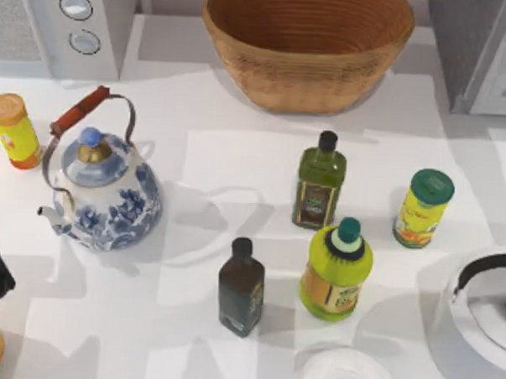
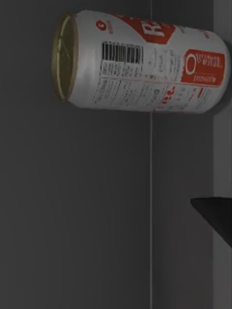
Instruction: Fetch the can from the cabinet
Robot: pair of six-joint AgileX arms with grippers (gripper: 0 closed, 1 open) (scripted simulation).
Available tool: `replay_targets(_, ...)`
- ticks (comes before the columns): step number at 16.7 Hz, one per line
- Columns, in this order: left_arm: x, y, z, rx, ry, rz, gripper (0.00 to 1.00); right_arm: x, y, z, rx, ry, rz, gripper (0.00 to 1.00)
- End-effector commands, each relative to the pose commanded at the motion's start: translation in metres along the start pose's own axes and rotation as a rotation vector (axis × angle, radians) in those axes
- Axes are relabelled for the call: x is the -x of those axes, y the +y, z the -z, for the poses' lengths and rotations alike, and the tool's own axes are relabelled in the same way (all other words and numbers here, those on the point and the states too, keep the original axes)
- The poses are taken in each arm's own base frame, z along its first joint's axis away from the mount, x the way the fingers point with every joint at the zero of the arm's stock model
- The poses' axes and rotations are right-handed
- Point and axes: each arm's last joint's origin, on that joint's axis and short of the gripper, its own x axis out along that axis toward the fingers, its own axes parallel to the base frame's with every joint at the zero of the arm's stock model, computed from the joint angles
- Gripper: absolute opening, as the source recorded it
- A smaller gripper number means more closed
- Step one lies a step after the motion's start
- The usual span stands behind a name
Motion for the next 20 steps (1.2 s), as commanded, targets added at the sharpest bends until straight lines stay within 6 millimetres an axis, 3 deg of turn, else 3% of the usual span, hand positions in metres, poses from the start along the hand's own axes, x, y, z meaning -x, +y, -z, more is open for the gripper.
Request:
replay_targets(5,0.000,0.000,0.000,0.000,0.000,0.000,1.00,-0.002,0.001,0.000,0.000,0.003,-0.002,1.00)
replay_targets(14,0.000,0.000,0.000,0.000,0.000,0.000,1.00,-0.057,0.000,0.000,0.000,0.000,0.000,1.00)
replay_targets(19,0.000,0.000,0.000,0.000,0.000,0.000,1.00,-0.060,0.000,0.000,0.000,0.000,0.000,1.00)
replay_targets(20,0.000,0.000,0.000,0.000,0.000,0.000,1.00,-0.060,0.000,0.000,0.000,0.000,0.000,0.92)
